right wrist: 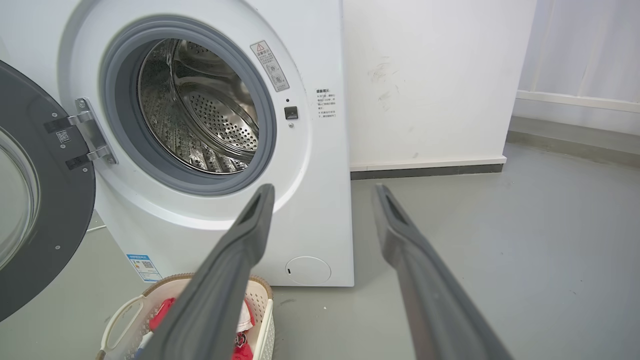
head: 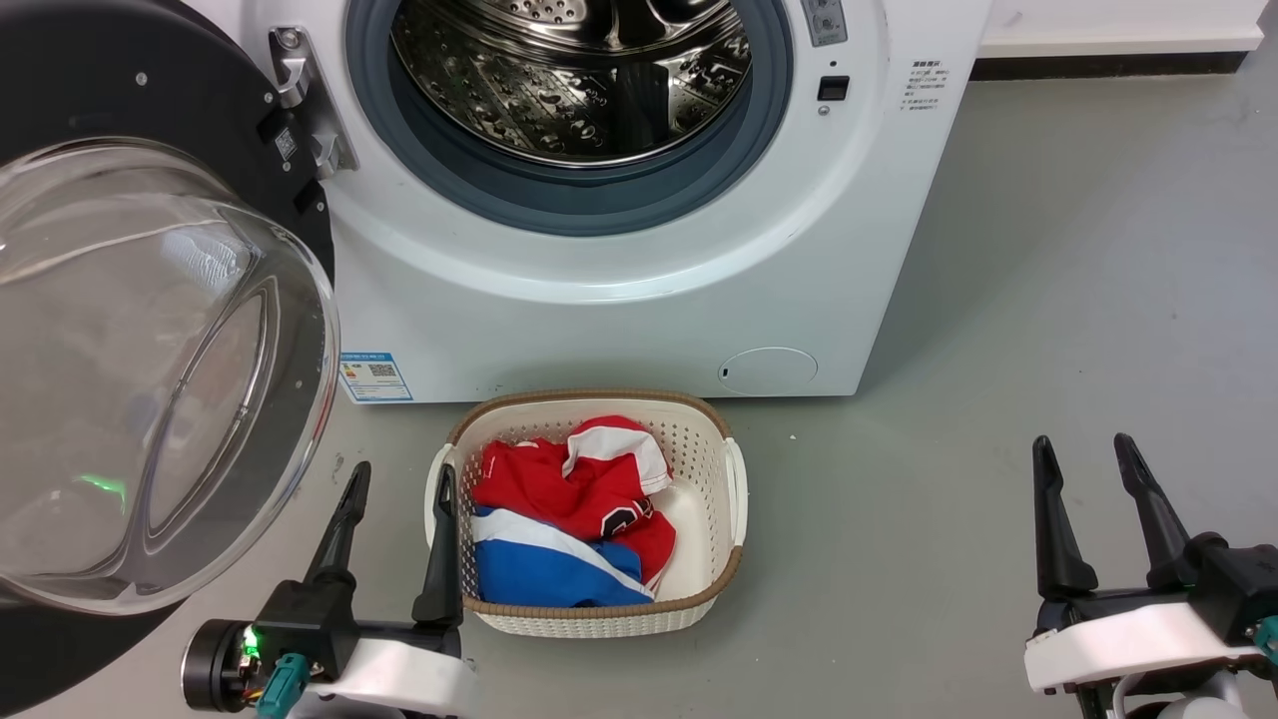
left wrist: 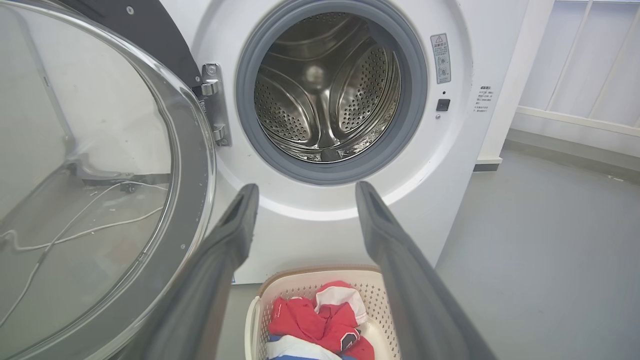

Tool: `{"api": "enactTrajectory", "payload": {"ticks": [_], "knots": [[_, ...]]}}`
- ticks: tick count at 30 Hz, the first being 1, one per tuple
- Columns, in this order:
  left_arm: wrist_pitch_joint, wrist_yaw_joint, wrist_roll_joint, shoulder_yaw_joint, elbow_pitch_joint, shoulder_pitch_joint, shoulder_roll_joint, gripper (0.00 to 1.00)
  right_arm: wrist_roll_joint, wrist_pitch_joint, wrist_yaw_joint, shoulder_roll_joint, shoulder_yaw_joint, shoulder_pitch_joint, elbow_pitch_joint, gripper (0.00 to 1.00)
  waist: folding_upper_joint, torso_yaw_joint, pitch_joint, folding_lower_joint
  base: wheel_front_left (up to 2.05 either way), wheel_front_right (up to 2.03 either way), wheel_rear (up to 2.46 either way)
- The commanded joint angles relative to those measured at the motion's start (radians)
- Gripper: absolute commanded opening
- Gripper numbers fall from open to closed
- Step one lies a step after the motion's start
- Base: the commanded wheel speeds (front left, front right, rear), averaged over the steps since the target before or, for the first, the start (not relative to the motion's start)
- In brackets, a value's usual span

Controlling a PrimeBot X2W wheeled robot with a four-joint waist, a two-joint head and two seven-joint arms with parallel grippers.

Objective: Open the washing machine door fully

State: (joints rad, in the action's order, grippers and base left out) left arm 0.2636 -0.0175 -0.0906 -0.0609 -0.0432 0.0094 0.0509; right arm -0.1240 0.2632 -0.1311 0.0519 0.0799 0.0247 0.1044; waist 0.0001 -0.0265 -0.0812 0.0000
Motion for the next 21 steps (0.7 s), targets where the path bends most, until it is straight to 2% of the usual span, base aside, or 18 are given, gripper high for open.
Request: {"api": "enactTrajectory", "payload": {"ticks": [1, 18, 19, 21], "knots": [[0.002, -0.002, 0.004, 0.002, 0.001, 0.000, -0.001, 1.00, -0.003, 0.002, 0.001, -0.003, 0.000, 0.004, -0.001, 1.00, -0.0001, 0.000, 0.000, 0.0000, 0.00, 0.00, 0.00], [0.002, -0.016, -0.027, 0.017, -0.018, 0.002, -0.001, 1.00, -0.022, 0.002, 0.001, -0.003, 0.004, 0.008, -0.002, 1.00, -0.0001, 0.005, -0.001, 0.0000, 0.00, 0.00, 0.00], [0.000, -0.012, -0.026, 0.014, -0.022, 0.002, 0.000, 0.00, -0.020, 0.000, 0.000, 0.000, 0.003, 0.000, 0.003, 0.00, -0.0001, 0.005, -0.001, 0.0000, 0.00, 0.00, 0.00], [-0.001, -0.012, -0.028, 0.012, -0.040, 0.008, 0.000, 0.00, -0.022, -0.001, 0.000, 0.000, 0.002, -0.008, 0.021, 0.00, -0.0001, 0.005, 0.000, 0.0000, 0.00, 0.00, 0.00]]}}
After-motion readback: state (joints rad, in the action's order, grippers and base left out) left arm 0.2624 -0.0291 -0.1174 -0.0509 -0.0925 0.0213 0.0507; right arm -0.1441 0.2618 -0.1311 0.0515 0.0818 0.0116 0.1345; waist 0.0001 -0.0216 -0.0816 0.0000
